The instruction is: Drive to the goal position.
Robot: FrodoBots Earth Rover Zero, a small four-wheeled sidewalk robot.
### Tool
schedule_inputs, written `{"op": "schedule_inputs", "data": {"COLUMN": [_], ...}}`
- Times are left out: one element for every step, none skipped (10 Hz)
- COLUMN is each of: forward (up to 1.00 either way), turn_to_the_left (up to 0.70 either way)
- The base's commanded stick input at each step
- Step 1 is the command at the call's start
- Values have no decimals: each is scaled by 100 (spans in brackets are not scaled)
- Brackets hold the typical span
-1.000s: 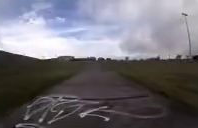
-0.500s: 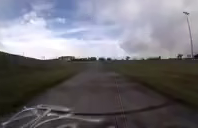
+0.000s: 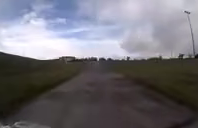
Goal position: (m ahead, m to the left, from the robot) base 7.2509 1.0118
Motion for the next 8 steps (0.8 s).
{"op": "schedule_inputs", "data": {"forward": [100,100,100,100,100,100,100,100], "turn_to_the_left": [0,0,0,0,0,0,0,0]}}
